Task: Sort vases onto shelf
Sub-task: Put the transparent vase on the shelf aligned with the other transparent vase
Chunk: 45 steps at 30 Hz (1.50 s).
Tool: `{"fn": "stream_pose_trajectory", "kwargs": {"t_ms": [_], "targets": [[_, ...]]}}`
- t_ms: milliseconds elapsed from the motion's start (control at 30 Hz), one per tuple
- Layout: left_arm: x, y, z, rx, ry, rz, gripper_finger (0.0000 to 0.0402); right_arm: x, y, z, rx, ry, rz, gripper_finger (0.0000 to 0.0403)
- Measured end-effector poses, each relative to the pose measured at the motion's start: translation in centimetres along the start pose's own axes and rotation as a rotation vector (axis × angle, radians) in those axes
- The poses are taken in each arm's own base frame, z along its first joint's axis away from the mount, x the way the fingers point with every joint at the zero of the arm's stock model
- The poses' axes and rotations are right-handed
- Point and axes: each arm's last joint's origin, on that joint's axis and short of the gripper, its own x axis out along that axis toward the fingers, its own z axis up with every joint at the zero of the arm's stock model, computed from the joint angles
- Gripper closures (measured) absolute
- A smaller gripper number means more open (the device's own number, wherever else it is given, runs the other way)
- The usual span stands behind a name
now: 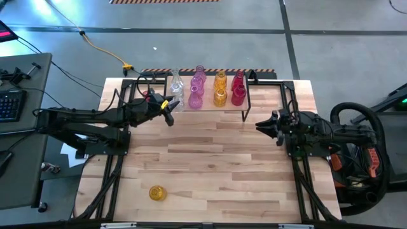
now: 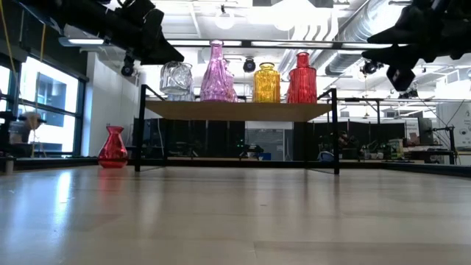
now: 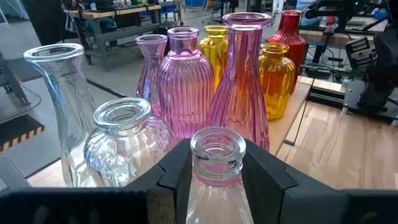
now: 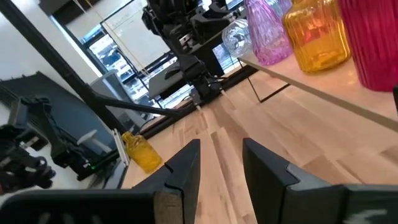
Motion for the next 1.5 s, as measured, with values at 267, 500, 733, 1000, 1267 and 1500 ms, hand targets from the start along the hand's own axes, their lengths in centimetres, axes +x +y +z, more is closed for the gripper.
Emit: {"fn": "stream_pose_trajectory", "kwargs": {"t_ms": [267, 500, 733, 1000, 1267, 1500], "targets": [[0.0, 0.0, 0.0, 0.014, 0.001, 0.0, 0.0298, 0.0, 0.0, 0.0, 0.035, 0.001, 0.001, 0.0299], [0.0, 0.1, 0.0, 0.019, 0.0, 0.018, 0.0298, 0.0, 0.0, 0.0, 0.035, 0.002, 0.002, 0.0299], [0.0, 0.1, -0.1, 0.038, 0.008, 0.022, 0.0298, 0.0, 0.0, 0.0, 0.035, 0.002, 0.003, 0.0299], [0.0, 0.2, -0.3, 0.042, 0.026, 0.052, 0.0298, 0.0, 0.0, 0.0, 0.035, 0.002, 0.002, 0.0299], [0.1, 0.1, -0.3, 0.029, 0.027, 0.049, 0.0298, 0.0, 0.0, 0.0, 0.035, 0.002, 0.002, 0.0299], [0.2, 0.1, -1.5, -0.017, 0.026, 0.047, 0.0298, 0.0, 0.0, 0.0, 0.035, 0.002, 0.002, 0.0299]]}}
